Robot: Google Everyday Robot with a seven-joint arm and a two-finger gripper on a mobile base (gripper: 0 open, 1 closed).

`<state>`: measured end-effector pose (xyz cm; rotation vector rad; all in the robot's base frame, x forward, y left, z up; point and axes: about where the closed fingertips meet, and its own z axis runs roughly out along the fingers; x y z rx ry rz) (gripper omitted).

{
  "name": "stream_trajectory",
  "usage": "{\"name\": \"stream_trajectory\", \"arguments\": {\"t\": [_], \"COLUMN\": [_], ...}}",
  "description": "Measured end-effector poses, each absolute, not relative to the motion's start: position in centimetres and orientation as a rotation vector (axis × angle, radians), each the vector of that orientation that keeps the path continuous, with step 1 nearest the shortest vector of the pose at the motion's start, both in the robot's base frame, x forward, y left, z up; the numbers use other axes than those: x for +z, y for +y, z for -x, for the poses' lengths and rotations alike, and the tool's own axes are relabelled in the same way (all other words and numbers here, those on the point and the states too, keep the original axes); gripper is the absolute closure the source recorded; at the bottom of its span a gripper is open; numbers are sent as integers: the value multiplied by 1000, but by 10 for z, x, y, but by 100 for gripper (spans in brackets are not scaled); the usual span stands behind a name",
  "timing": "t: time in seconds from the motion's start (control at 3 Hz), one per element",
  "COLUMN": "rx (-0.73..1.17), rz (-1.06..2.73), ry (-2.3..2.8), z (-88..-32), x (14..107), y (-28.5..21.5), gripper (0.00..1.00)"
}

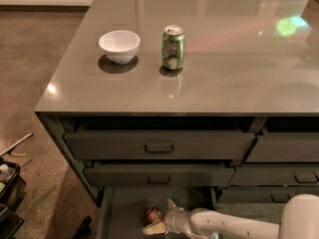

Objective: Pick coke can from bottom drawer and place on counter

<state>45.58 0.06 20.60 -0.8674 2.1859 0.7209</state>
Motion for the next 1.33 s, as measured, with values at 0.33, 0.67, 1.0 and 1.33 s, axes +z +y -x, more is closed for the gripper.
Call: {"name": "stream_trajectory", "arguments": {"t": [0.33,0.67,1.0,1.33], "rx": [724,728,728,719], "rz": [878,879,861,847], "ry": [2224,2259,2299,2328], "z": [-455,-453,-451,-450], "x": [189,174,159,148], "y": [3,4,2,0], "gripper": [0,0,0,0]}}
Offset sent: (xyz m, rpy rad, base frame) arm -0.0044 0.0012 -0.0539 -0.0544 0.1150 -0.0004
